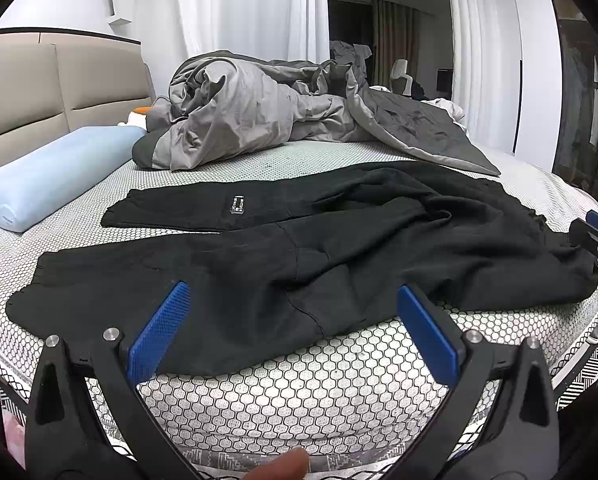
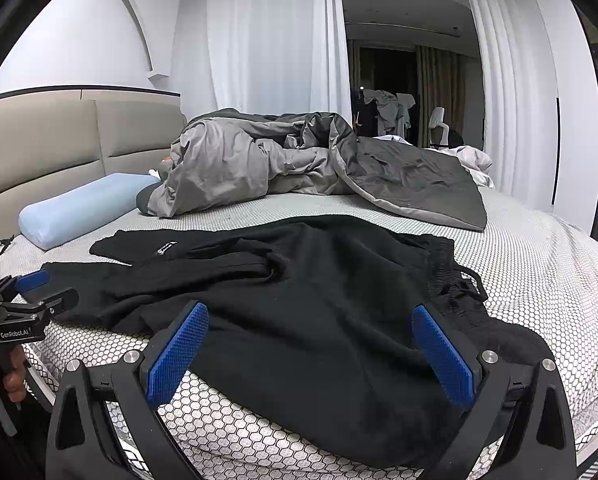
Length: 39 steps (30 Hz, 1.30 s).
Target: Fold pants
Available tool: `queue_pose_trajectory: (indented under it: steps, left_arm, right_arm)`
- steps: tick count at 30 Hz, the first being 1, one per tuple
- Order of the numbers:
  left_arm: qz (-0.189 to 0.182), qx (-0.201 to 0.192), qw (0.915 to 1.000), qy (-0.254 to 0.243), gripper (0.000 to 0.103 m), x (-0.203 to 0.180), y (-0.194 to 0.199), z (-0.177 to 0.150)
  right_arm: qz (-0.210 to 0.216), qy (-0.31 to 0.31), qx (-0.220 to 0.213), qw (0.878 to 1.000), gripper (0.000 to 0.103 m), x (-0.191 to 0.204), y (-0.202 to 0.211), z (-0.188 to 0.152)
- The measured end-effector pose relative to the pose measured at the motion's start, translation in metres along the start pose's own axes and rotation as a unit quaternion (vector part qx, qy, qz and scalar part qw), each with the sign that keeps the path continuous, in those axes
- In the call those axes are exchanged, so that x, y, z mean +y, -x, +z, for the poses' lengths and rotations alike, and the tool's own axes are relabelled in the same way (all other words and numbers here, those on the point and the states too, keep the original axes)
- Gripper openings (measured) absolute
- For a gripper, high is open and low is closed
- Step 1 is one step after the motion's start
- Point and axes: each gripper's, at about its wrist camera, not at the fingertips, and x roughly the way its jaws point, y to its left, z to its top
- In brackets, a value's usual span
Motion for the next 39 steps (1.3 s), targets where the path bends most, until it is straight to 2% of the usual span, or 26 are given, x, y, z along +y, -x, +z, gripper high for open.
queue_pose_trajectory:
  steps: [14, 23, 27, 32, 35, 39]
  left_arm:
    - [-0.005, 0.000, 1.0000, -0.001, 0.103, -0.001, 0.000, 0.002]
    - [-0.002, 0.003, 1.0000, -0.002, 0.103, 0.001, -0.002, 0.002]
    - [-0.020, -0.008, 0.9998, 0.002, 0.103, 0.003, 0.003, 0.004]
    - [-0.032, 0.000, 0.9994, 0.010, 0.103, 0.006, 0.003, 0.006]
    - [-0.014, 0.001, 0.9999, 0.005, 0.103, 0.005, 0.004, 0.006]
    - [0.018, 0.014, 0.9997, -0.006, 0.103, 0.003, 0.000, 0.004]
  right_arm:
    - [-0.001, 0.000, 0.002, 1.000, 0.103, 0.000, -0.001, 0.000]
    - [0.000, 0.003, -0.012, 1.000, 0.103, 0.000, 0.001, -0.001]
    - [0.000, -0.005, -0.008, 1.000, 0.103, -0.005, -0.003, 0.000]
    - [-0.016, -0.020, 0.007, 1.000, 0.103, -0.016, -0.007, 0.004]
    - [-0.024, -0.026, 0.009, 0.999, 0.103, -0.028, -0.006, 0.010]
    - [-0.045, 0.000, 0.013, 0.999, 0.103, -0.043, -0.003, 0.019]
